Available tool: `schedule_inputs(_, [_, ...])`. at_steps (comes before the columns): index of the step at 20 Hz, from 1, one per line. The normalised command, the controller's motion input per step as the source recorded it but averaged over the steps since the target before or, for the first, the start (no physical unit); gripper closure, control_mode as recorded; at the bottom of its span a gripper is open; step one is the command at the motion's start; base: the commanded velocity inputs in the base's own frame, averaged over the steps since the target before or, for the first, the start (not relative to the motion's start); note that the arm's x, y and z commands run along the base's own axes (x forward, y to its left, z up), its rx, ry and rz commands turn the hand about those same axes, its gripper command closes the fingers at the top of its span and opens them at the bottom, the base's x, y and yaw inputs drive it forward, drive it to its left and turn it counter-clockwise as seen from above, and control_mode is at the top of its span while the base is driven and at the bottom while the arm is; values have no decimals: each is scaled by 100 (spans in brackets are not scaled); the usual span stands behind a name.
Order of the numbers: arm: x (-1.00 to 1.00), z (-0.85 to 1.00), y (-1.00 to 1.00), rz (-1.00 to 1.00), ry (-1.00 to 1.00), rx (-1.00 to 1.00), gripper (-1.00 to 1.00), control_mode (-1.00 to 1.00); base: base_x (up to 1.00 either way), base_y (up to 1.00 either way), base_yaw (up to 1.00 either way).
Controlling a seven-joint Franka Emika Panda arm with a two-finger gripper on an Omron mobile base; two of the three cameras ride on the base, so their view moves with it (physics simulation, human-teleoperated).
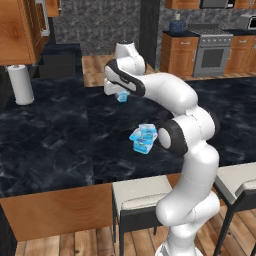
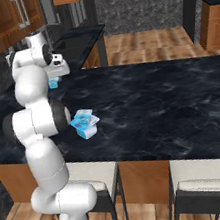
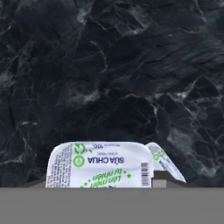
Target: Stack the yogurt containers by placing the smaller containers on top of the larger containers.
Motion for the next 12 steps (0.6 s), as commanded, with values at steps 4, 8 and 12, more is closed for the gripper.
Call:
schedule_inputs(4, [-10, 14, -28, -2, 0, 0, 100, -100, 0, 0, 0])
schedule_inputs(8, [-11, 8, -32, -2, 0, 0, 100, -100, 0, 0, 0])
schedule_inputs(12, [-10, 6, -32, -2, 1, 0, 100, -100, 0, 0, 0])
